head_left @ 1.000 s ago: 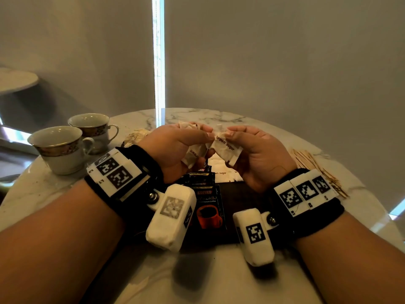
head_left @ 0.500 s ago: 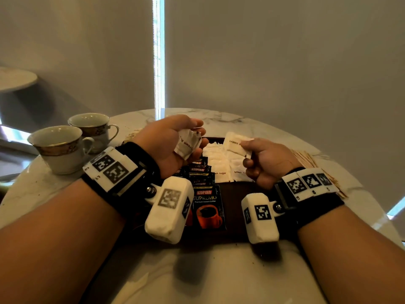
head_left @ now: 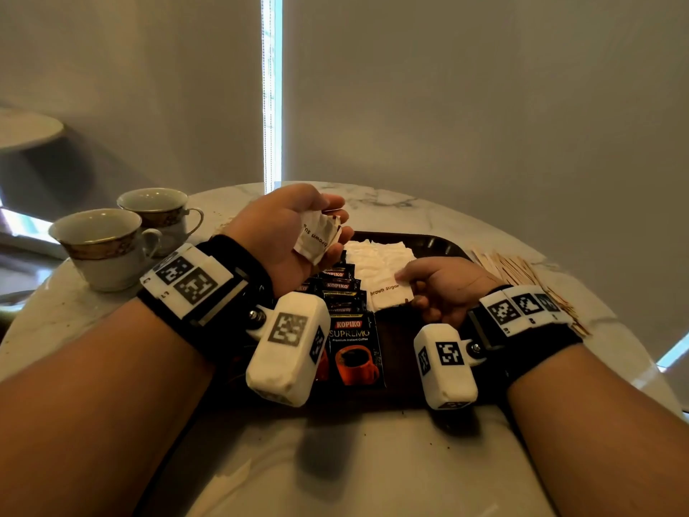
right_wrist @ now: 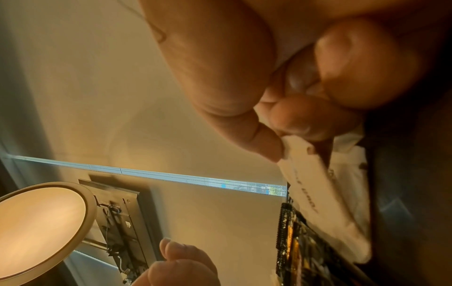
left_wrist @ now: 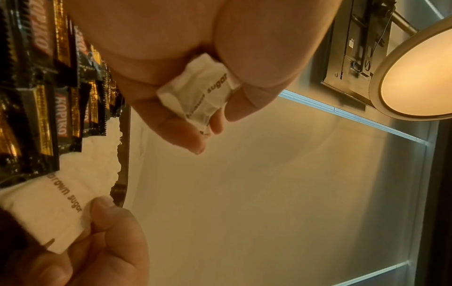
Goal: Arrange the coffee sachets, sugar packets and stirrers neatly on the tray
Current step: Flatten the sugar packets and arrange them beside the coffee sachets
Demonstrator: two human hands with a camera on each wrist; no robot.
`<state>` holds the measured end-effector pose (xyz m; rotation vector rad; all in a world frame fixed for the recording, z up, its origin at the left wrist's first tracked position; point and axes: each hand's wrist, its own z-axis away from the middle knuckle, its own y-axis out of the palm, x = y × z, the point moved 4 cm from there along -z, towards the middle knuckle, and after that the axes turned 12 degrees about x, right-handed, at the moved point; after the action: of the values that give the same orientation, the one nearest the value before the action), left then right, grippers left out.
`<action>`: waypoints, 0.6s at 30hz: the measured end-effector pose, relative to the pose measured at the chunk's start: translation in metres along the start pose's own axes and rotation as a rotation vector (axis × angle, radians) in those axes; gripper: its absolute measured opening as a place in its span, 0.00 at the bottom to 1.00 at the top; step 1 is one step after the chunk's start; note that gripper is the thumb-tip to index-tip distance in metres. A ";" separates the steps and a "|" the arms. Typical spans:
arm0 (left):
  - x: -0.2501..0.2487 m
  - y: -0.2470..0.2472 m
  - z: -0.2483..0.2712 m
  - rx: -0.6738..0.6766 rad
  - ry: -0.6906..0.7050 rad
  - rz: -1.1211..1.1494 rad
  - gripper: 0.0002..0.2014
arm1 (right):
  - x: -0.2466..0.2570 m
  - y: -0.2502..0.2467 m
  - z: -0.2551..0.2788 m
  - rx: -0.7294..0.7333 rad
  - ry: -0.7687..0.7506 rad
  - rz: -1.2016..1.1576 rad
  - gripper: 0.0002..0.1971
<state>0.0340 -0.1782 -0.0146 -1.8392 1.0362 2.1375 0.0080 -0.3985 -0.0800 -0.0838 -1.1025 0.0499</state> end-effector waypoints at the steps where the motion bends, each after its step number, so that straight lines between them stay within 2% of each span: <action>1: 0.000 0.000 0.000 0.001 0.003 0.001 0.11 | 0.000 0.000 0.000 0.012 0.031 0.052 0.10; 4: 0.000 0.000 0.001 0.000 0.004 0.003 0.11 | -0.001 0.001 0.000 0.035 0.059 0.132 0.21; 13: 0.000 0.003 0.003 0.011 -0.002 -0.008 0.10 | -0.002 0.005 0.000 0.064 0.021 0.051 0.14; 18: -0.001 0.003 0.003 0.003 0.000 0.009 0.11 | -0.002 0.002 -0.002 0.053 0.024 0.088 0.19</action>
<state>0.0306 -0.1782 -0.0127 -1.8368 1.0484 2.1401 0.0090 -0.3966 -0.0832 -0.0853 -1.0730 0.1566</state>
